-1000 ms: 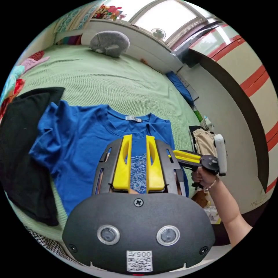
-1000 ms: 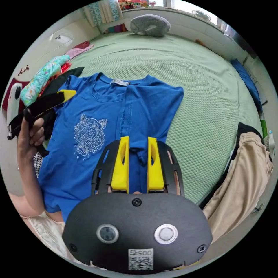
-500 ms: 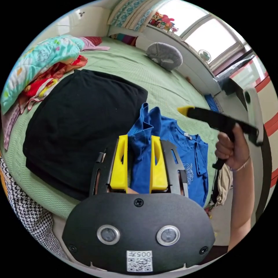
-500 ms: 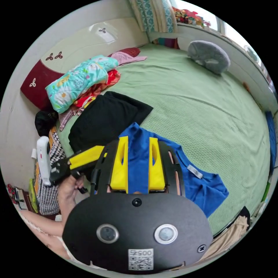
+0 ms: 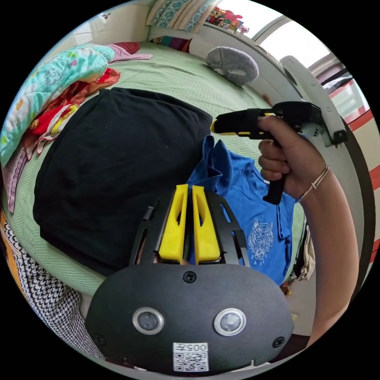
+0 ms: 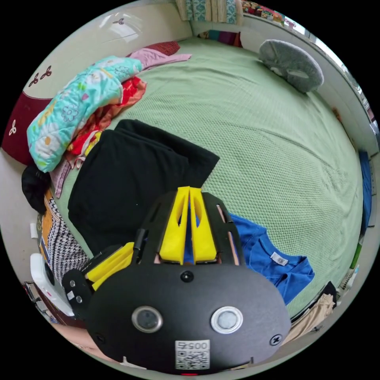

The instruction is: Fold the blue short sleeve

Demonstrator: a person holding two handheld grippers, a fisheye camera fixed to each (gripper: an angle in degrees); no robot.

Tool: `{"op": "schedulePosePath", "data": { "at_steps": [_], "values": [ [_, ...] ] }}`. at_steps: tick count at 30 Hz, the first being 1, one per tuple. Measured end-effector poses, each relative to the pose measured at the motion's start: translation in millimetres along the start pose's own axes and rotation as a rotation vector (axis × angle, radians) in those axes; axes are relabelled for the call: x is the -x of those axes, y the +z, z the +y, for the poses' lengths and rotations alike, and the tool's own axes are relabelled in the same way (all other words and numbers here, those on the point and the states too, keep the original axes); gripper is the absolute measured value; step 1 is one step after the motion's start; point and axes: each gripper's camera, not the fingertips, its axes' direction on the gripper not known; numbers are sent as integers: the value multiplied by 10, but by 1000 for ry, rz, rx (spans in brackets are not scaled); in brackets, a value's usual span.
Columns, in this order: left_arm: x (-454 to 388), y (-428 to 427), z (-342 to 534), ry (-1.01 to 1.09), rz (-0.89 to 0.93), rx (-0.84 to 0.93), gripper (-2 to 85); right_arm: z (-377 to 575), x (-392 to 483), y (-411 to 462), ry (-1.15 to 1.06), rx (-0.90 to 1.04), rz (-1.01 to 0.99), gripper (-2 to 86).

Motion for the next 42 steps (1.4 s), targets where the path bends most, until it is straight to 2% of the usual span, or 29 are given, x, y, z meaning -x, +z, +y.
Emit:
{"op": "schedulePosePath", "data": {
  "at_steps": [4, 7, 8, 12, 16, 19, 28, 34, 38, 42],
  "values": [
    [199, -199, 42, -40, 29, -15, 62, -98, -29, -188, 31, -27, -28, -5],
    [331, -299, 54, -60, 66, -21, 62, -159, 40, -76, -14, 105, -90, 8],
    [367, -324, 53, -64, 64, -16, 62, -161, 107, 2, -55, 146, -77, 37],
    [445, -418, 51, -65, 65, -11, 56, -222, 236, 175, -86, 170, -13, 68],
    [501, -494, 32, -55, 59, -5, 48, -328, 264, 293, -81, 213, -3, 47],
    [573, -544, 15, -56, 72, 4, 37, -375, 309, 317, -118, 233, 56, -2],
    [654, -794, 33, -49, 70, -19, 30, -350, 222, -58, -77, 76, 4, -13],
    [791, -1087, 124, -50, 136, -79, 28, -100, 26, -444, -45, -78, -91, -12],
    [855, -1242, 170, 12, 279, -93, 16, 327, -303, -605, 20, -126, -214, -12],
    [980, -1424, 256, -46, 298, -189, 3, 971, -618, -540, 51, -105, -204, -10]
  ]
}}
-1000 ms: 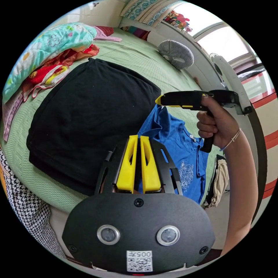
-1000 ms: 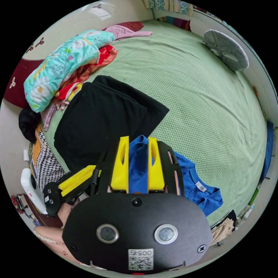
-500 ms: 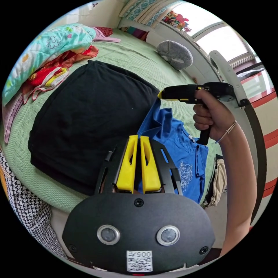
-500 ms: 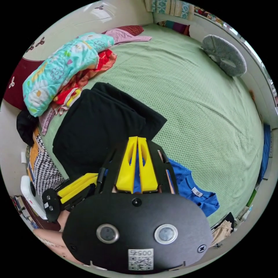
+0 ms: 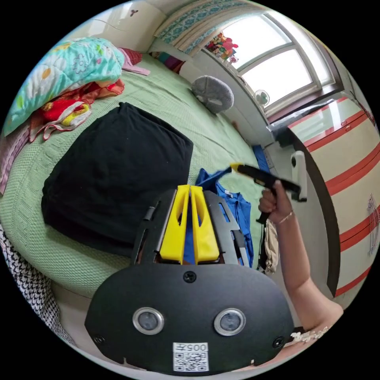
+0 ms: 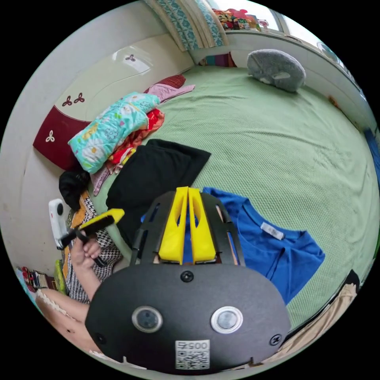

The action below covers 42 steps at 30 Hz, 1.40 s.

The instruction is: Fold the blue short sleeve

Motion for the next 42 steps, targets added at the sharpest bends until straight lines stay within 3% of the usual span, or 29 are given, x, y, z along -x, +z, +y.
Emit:
{"op": "schedulePosePath", "data": {
  "at_steps": [6, 9, 14, 20, 23, 26, 31, 38, 42],
  "values": [
    [-95, 285, -45, 6, 2, 42, 29, 631, -519, 287, 85, 188, 140, -3],
    [-241, 592, -85, 38, -42, 112, 52, 599, -601, 180, 110, 129, 136, 24],
    [-507, 1083, -108, 102, -85, 233, 65, 288, -300, 152, -4, 54, 110, 56],
    [-753, 1663, -68, 170, -209, 373, 90, -144, 144, 612, -121, 134, 175, 89],
    [-774, 2012, -42, 175, -228, 480, 97, -261, 172, 897, -102, 190, 247, 58],
    [-848, 2086, -36, 191, -265, 487, 71, -295, 134, 998, -71, 185, 284, -2],
    [-1020, 2038, -87, 144, -279, 291, 21, -302, -74, 873, 81, 28, 209, -11],
    [-1286, 2424, -16, 184, -348, 421, 10, -162, -297, 991, 120, 128, -7, 46],
    [-1435, 2236, 40, 174, -333, 295, -3, 258, -209, 552, 1, -40, 10, 75]
  ]
}}
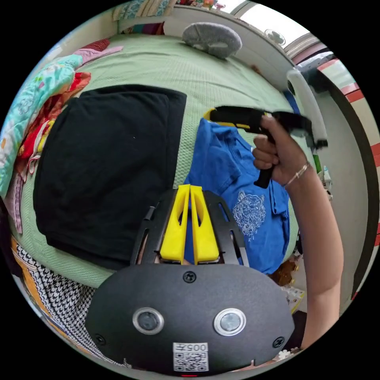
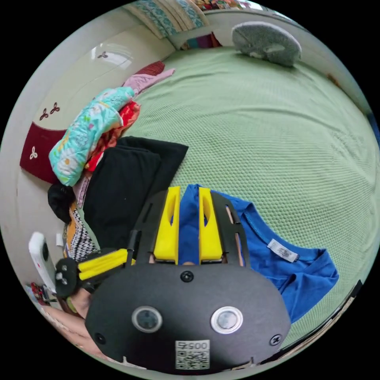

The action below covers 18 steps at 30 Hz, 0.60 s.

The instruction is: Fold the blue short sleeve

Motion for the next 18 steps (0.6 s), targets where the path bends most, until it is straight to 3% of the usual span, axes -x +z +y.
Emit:
{"op": "schedulePosePath", "data": {
  "at_steps": [4, 7, 9, 12, 18],
  "values": [
    [-180, 7, 14, 22, 9, -85, -6, 420, 31, -280, -77, 22, 96, 84],
    [-393, 257, -67, 67, 35, -54, -6, 905, -25, -498, -42, -5, 328, 83],
    [-602, 553, -163, 65, -63, -12, -6, 1282, -280, -562, 220, 12, 445, 62],
    [-882, 849, -278, 92, -147, 7, -6, 1675, -543, -457, 448, -33, 453, 23],
    [-1192, 1247, -328, 113, -246, 17, -6, 2047, -575, -176, 543, -94, 453, -8]
  ]
}}
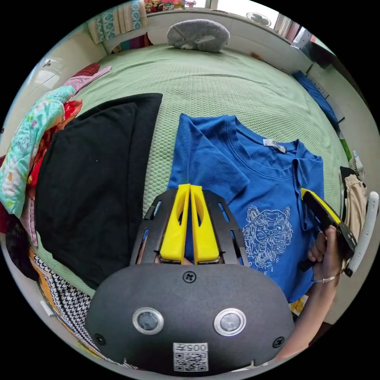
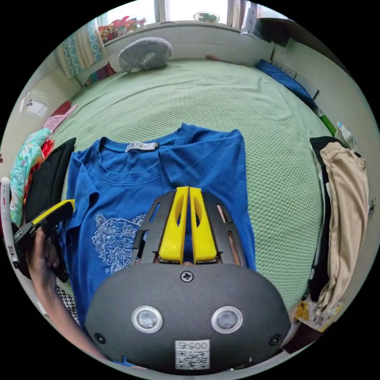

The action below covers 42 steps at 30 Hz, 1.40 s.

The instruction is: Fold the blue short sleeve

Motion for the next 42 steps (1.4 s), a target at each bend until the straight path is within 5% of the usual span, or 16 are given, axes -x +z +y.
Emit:
{"op": "schedulePosePath", "data": {
  "at_steps": [11, 20, 26, 42],
  "values": [
    [-279, -210, -47, 3, 188, -205, -3, 380, 19, -294, -38, -143, 2, -3],
    [-1044, 555, -423, 102, 282, 48, 17, 361, 348, 143, -36, 0, 18, -9],
    [-1389, 662, -485, 158, 157, 31, 12, 498, 459, 188, -48, -26, 66, -9],
    [-1643, 952, -640, 85, 232, 64, 5, 742, 652, 268, -80, -52, 130, -9]
  ]
}}
